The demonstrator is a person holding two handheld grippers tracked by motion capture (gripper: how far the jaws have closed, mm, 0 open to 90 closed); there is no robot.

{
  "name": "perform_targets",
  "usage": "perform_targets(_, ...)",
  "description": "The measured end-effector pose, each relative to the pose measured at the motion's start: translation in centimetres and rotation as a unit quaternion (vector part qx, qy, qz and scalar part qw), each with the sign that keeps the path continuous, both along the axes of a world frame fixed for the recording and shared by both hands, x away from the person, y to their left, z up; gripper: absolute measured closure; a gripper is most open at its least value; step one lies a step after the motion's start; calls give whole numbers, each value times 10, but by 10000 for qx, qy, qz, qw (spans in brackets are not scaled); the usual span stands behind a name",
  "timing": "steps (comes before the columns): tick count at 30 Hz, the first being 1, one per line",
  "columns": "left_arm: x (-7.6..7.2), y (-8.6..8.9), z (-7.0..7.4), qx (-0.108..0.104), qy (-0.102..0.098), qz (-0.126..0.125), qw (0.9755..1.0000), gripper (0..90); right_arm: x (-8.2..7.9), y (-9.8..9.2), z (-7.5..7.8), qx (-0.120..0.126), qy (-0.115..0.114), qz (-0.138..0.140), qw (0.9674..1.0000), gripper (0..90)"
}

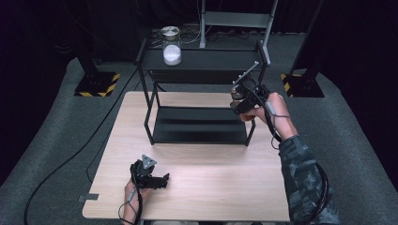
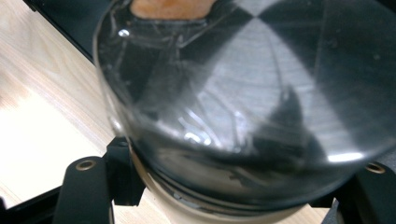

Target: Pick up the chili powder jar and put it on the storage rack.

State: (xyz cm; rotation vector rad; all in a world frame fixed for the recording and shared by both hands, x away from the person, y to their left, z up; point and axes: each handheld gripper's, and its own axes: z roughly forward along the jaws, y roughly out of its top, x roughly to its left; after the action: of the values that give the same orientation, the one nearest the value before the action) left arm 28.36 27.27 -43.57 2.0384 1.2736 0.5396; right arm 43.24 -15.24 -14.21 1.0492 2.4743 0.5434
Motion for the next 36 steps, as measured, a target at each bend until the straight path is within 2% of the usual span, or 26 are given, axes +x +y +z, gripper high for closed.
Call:
perform_targets(13, 0, 0, 0, 0, 5, 0, 10000, 2, 6, 0, 27, -66, -11, -45, 10000, 306)
perform_targets(17, 0, 0, 1, 5, 13, -4, 10000, 3, 6, 2, 36, -90, -66, -43, 9999, 306)
perform_targets(36, 0, 0, 0, 4, 9, -6, 10000, 3, 5, 10, 63, -116, -316, -59, 9994, 306)
